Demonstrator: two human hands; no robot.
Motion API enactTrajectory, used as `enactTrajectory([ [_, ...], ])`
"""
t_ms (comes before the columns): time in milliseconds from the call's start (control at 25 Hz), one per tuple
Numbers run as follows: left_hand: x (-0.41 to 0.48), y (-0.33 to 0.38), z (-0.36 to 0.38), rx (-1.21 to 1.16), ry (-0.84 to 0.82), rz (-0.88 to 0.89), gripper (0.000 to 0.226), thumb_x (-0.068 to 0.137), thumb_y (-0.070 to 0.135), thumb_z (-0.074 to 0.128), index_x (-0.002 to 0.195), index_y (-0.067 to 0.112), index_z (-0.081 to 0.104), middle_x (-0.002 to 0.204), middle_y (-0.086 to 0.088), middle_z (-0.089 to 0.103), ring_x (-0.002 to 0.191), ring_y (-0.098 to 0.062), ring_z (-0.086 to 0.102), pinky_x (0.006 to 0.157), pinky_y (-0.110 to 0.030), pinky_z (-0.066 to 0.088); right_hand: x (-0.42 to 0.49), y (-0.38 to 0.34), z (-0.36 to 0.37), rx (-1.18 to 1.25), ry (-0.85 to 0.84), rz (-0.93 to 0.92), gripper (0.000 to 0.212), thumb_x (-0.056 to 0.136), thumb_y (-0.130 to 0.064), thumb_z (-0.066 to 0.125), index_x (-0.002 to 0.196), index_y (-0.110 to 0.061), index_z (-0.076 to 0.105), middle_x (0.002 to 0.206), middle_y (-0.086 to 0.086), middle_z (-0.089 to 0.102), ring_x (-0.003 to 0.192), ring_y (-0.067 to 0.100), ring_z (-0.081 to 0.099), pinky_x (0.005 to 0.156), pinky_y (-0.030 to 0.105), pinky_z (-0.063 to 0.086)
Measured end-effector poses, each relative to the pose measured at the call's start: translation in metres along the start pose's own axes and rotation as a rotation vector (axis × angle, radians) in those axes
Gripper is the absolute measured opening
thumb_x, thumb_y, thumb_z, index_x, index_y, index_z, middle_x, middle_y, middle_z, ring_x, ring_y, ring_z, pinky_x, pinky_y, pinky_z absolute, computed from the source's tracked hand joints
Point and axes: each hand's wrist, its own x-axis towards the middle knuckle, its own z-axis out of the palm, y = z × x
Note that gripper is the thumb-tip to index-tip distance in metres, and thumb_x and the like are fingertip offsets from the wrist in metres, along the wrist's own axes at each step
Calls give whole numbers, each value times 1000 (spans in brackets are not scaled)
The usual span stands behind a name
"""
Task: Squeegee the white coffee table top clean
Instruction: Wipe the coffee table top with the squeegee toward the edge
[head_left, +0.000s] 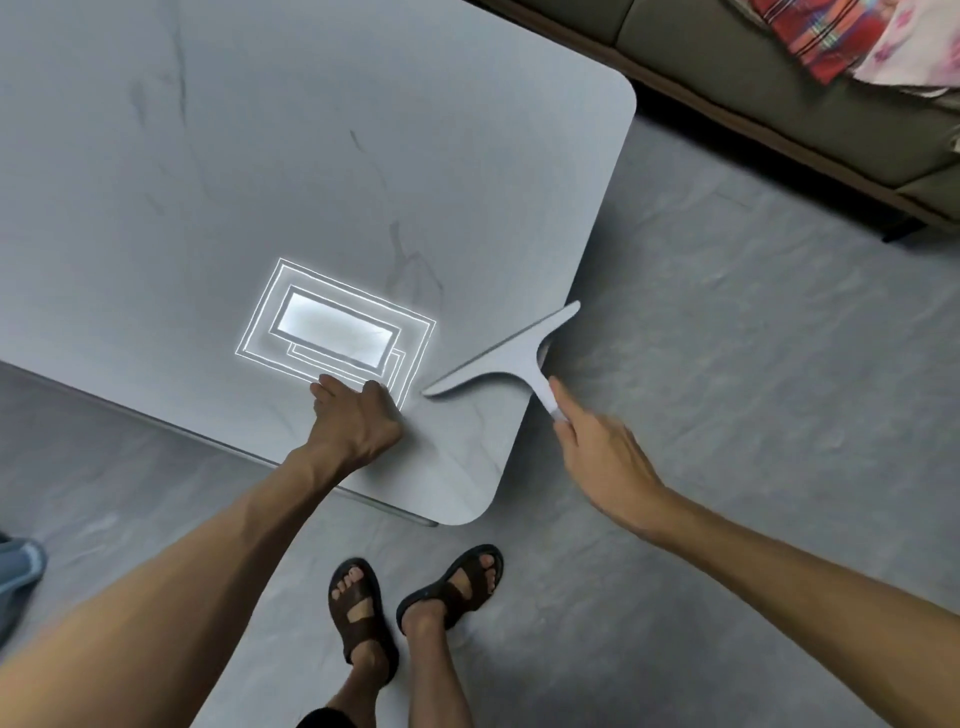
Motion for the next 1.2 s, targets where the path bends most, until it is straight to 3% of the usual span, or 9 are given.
enactTrajectory([
  [120,-1,-7,4,66,76,49,43,89,-15,33,132,-23,32,132,-27,42,123,-73,29,101,-73,30,-56,38,3,-104,-95,-30,49,100,-26,43,148,-34,33,71,3,59,60,17,52,55,29,38],
  [240,-5,-15,-1,-55,175,62,35,94,10,45,124,-7,48,137,-33,38,128,-51,39,105,-57,36,-86,64,-11,-168,-95,-60,46,99,-33,41,144,-43,37,95,-1,70,79,19,63,65,31,46],
  [320,-11,-30,4,-125,275,174,22,93,14,41,104,-2,53,119,-28,50,109,-42,49,90,-45,42,-94,63,-20,-205,-122,-107,44,98,-41,37,142,-51,33,100,-4,70,83,17,64,69,31,49],
  [400,-24,-47,7,-189,309,215,14,91,14,42,84,5,50,93,-17,54,83,-35,50,71,-36,37,-87,47,-21,-255,-198,-229,44,98,-49,33,141,-55,28,96,-6,69,82,17,65,67,31,49],
  [520,-49,-68,22,-195,268,276,11,84,8,48,73,7,45,86,-16,52,73,-34,49,65,-33,32,-62,5,-7,-521,-299,-523,42,100,-51,30,142,-52,29,88,-4,63,75,23,62,52,32,37],
  [640,-64,-69,36,-169,215,339,12,74,-1,51,76,7,43,91,-17,50,80,-36,51,65,-33,33,-32,-24,1,-712,-325,-661,41,101,-48,28,141,-53,30,88,-3,60,73,25,60,47,29,15],
  [960,-65,-40,82,-139,132,262,23,71,10,60,86,10,42,105,-13,42,98,-32,45,79,-36,37,20,1,-24,-797,-347,-745,39,102,-49,23,139,-58,29,77,-8,47,72,22,57,45,28,12],
  [1080,-58,-25,94,-98,94,149,38,66,21,70,92,7,46,114,-13,36,107,-33,37,90,-40,41,43,30,-51,-777,-356,-749,38,100,-53,23,138,-61,29,76,-9,48,76,23,60,46,29,21],
  [1200,-53,-21,101,-104,47,63,43,68,23,72,98,5,47,145,-29,22,135,-42,21,108,-44,34,67,63,-93,-748,-347,-679,38,99,-56,23,136,-61,32,93,-5,64,89,27,63,60,33,40],
])
